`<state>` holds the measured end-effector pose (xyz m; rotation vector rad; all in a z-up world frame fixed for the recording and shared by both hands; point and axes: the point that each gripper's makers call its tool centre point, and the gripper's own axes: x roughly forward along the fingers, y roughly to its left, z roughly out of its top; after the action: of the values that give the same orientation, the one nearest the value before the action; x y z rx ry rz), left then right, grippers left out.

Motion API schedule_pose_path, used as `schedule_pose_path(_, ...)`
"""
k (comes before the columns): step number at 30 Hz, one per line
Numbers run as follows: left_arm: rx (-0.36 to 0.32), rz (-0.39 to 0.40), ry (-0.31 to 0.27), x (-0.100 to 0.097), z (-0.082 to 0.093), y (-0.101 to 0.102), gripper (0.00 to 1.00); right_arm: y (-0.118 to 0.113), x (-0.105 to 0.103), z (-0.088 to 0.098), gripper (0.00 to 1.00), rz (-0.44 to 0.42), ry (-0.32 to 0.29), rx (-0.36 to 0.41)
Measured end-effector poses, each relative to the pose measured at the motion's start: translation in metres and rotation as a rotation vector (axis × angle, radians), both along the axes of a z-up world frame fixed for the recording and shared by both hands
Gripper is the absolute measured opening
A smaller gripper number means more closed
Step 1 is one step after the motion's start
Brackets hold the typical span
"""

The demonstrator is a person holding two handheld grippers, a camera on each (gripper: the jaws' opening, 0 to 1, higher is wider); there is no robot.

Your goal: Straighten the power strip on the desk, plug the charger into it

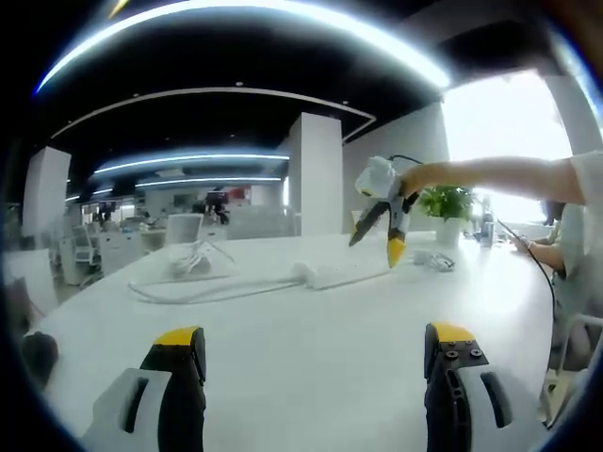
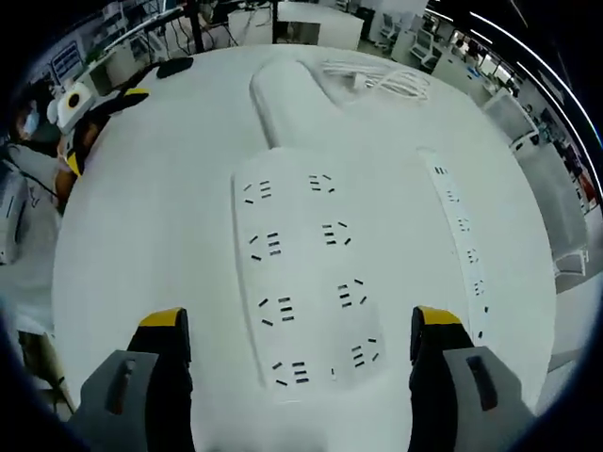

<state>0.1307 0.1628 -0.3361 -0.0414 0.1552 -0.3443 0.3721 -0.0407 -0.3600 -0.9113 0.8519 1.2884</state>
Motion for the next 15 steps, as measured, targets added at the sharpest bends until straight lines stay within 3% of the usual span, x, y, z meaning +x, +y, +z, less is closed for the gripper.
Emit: schedule_pose_path(15,0.002,0.005,0.002,-0.005,-0.002,0.000,0.99,0.001,-0.003,-0.013,0.87,-0.036,0.057,0.020)
